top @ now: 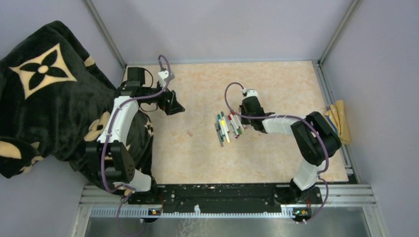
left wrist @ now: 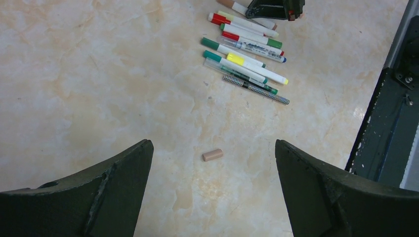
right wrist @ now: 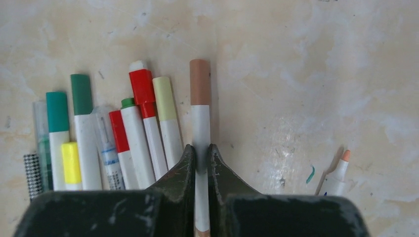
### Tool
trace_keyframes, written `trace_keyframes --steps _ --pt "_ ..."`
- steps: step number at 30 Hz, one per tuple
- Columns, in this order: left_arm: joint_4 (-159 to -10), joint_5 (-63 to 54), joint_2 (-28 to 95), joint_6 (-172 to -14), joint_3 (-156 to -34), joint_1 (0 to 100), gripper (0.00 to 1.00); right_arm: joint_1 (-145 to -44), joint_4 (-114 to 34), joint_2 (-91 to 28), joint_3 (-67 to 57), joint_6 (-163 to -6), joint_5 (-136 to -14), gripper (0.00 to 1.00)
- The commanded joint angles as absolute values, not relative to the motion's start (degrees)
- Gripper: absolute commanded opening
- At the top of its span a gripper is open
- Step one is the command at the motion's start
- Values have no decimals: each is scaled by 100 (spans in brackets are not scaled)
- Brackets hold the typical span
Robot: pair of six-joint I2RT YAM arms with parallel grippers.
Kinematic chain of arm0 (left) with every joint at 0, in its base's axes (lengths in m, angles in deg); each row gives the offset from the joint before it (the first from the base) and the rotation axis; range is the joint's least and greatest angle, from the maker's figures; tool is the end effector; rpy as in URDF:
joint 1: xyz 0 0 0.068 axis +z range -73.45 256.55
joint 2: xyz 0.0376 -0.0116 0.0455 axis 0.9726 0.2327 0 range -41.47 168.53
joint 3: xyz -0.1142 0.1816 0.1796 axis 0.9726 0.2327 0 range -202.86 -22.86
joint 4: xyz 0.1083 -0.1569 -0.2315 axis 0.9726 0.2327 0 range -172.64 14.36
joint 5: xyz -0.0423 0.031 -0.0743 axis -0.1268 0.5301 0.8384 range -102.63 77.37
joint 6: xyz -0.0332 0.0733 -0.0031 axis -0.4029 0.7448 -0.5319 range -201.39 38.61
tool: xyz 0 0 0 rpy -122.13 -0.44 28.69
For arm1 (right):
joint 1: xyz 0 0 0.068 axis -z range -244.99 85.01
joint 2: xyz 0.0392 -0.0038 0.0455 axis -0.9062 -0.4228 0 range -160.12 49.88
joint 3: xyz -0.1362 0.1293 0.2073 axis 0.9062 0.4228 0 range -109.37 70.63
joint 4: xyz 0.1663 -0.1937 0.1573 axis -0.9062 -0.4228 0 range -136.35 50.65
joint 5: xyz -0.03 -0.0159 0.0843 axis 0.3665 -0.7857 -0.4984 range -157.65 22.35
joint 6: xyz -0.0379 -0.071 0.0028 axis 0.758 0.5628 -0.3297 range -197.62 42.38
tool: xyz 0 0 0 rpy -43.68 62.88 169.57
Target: Open the pen caps
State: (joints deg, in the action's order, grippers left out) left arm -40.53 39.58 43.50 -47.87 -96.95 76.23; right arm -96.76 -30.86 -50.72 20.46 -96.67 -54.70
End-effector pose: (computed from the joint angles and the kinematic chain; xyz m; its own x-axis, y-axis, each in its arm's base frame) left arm 0.3581 -0.0570 0.2954 -0.4012 0.3406 -0.8503 0.8404 0.5063 -0.1937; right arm 0.3512 0.1993 0.1033 -0.6583 -0.0336 -0.7520 -0.1656 0.9810 0.1012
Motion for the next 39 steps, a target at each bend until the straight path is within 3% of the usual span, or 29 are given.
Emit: trace_keyframes --steps 1,6,17,27,39 --pt "-3793 4342 4376 -4344 -9668 7617 99 -9644 -3289 -4379 1991 -9562 -5792 0" --pt "-3370 5074 4258 -3146 -9420 7555 99 -9470 -3560 -3806 1720 -9593 -7107 0" --pt "-2921 4495 4189 -1219 -8985 6609 99 -9512 -4309 -3919 1075 -9888 -10853 0" --pt "-2604 4097 3830 -472 -8825 5764 96 -10205 -3689 -4501 791 -10447 -12195 0" --pt "-2910 3242 3685 -471 -8371 5260 73 -10300 -3087 -4930 628 -10981 -12604 0"
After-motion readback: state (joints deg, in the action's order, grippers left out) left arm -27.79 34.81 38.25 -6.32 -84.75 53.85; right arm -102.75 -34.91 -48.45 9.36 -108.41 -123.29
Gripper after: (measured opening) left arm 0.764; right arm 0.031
